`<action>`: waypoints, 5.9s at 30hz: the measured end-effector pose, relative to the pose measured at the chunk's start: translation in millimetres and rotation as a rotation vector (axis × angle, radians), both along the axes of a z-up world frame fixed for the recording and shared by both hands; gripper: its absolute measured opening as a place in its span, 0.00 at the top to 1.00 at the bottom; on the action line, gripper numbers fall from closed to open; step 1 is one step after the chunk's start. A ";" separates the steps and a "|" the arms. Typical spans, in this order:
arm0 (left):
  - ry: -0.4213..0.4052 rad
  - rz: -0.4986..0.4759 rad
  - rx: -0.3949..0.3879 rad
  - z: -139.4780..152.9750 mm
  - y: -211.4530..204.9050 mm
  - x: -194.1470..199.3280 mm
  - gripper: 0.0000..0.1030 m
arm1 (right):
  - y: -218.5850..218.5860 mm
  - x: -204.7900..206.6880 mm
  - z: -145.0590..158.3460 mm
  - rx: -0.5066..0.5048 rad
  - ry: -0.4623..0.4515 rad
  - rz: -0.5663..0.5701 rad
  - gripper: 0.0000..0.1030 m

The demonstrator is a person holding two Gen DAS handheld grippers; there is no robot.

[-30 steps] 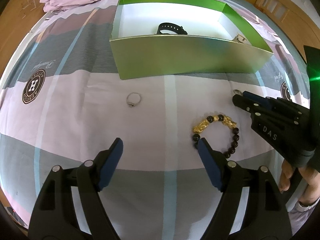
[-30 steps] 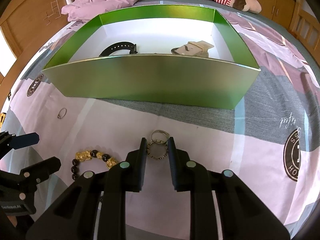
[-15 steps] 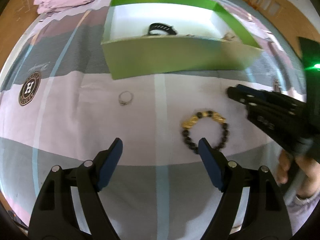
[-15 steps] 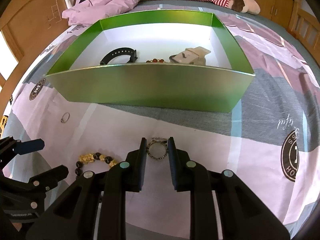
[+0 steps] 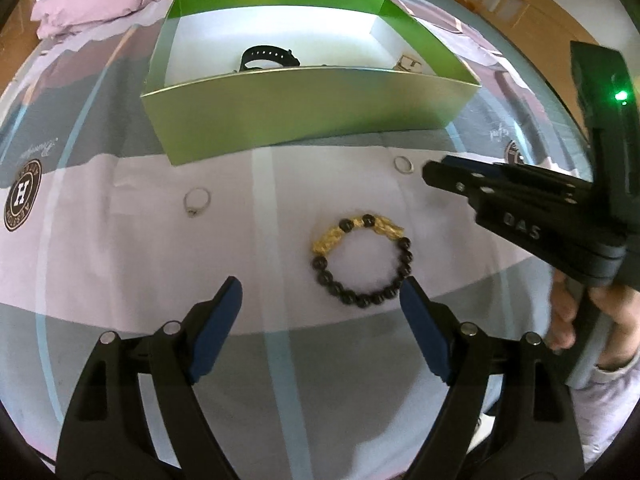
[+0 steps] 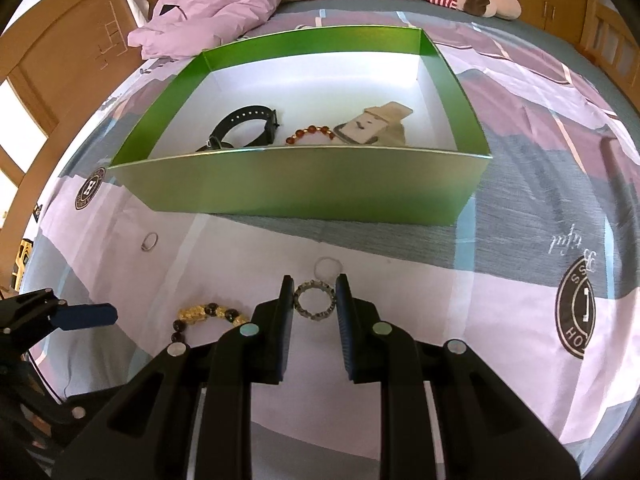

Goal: Organize jewelry
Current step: 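Move the right tool to the silver bead ring while the left tool reaches the gold-black bracelet, then position the open left tool fingers around the gold-and-black bead bracelet, then close the left tool on the gold-black bracelet while the right tool grips the silver bead ring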

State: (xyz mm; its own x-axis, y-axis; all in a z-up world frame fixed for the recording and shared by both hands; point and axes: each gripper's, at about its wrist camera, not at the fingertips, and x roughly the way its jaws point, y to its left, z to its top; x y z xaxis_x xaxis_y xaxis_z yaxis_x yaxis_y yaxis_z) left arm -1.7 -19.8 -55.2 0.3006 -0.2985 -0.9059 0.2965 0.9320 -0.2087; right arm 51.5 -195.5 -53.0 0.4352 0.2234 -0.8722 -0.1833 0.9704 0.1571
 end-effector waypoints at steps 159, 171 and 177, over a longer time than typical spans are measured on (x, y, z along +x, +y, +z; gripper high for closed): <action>-0.137 0.036 0.343 -27.5 -9.5 23.6 0.31 | 34.6 -9.1 -29.6 -0.228 0.039 0.086 0.44; -0.126 -0.032 0.263 -22.2 -21.5 16.2 0.83 | 51.7 -19.1 -25.0 -0.204 0.028 0.143 0.79; -0.121 0.001 0.203 -9.1 -5.9 22.2 0.83 | 39.0 -14.1 -19.6 -0.170 0.028 0.112 0.80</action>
